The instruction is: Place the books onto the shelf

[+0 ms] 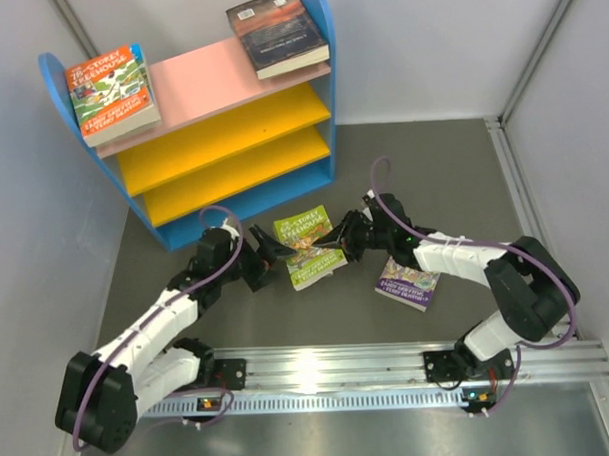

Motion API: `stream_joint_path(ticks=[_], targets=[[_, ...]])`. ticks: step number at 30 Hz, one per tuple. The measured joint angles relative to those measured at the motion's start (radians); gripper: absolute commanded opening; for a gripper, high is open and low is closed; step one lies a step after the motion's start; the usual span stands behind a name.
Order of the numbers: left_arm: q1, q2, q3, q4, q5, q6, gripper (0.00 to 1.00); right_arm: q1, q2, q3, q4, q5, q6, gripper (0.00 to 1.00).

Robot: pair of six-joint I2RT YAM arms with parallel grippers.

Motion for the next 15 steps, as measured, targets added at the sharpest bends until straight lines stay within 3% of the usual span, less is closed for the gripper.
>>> stream_joint_path(ticks=[5, 8, 10, 15], targets=[[-0.006, -0.058, -0.005, -0.023, -0.025, -0.066, 0.97, 0.0, -0.043, -0.017, 0.101, -0.008, 0.138, 0.0], [-0.031, -0.052, 0.023, -0.035, -0.051, -0.092, 0.79, 0.001, -0.043, -0.037, 0.137, -0.005, 0.2, 0.0], [-0.074, -0.034, 0.064, -0.038, -0.075, -0.111, 0.52, 0.002, -0.043, -0.045, 0.156, -0.005, 0.238, 0.0], [-0.157, 0.023, 0.178, -0.061, -0.174, -0.14, 0.27, -0.005, -0.052, -0.048, 0.169, 0.012, 0.29, 0.0]])
